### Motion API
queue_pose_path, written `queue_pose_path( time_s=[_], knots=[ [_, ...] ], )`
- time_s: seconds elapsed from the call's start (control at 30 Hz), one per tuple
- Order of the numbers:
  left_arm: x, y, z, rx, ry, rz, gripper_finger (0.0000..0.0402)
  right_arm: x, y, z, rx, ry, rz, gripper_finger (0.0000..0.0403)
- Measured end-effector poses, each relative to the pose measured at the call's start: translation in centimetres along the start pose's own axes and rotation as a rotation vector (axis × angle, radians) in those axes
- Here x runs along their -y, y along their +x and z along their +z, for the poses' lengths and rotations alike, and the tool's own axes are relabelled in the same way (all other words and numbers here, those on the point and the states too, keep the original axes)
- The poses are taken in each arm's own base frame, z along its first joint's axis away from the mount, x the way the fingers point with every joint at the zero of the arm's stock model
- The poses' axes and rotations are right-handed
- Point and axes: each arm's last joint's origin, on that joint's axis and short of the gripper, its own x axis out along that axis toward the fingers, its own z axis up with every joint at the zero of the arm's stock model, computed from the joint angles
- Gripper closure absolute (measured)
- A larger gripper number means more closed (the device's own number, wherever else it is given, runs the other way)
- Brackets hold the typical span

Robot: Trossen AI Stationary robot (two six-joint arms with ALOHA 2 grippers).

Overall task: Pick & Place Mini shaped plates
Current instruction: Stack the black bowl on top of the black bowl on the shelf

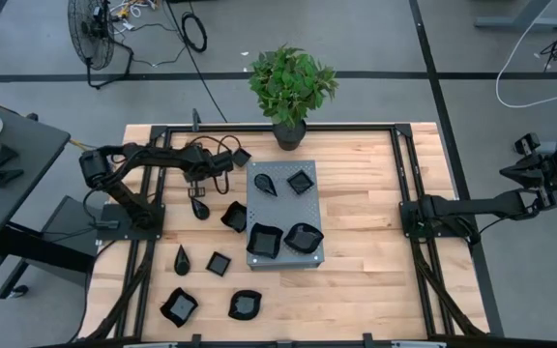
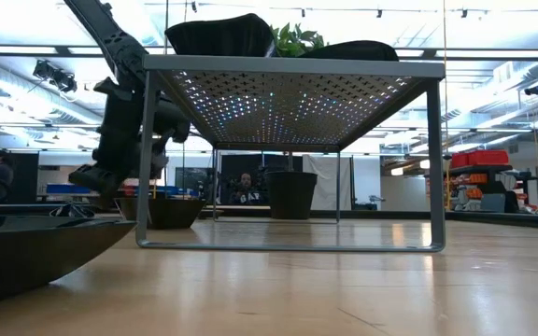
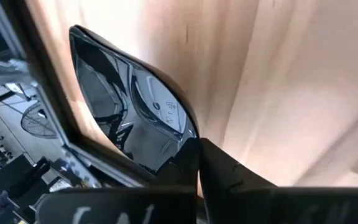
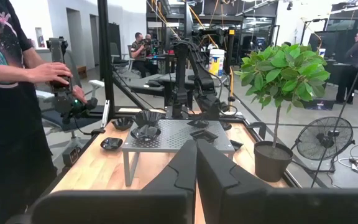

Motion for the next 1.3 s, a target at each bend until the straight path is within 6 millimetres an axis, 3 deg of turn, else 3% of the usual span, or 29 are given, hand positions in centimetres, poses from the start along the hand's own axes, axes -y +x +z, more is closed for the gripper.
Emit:
queue_pose_path(
  time_s=[0.37, 0.67, 1.3],
  knots=[
    [-2.4, -5.5, -1.5, 0.041, -0.064, 0.015, 0.0397, 0.0, 0.0, 0.0, 0.000, 0.000, 0.000, 0.0387],
    [-3.2, -12.7, -2.4, 0.181, -0.067, 0.035, 0.0397, 0.0, 0.0, 0.0, 0.000, 0.000, -0.001, 0.0387],
    [-1.5, -26.2, -4.3, 0.756, -0.001, -0.034, 0.0399, 0.0, 0.0, 0.0, 0.000, 0.000, -0.001, 0.0387]
  ],
)
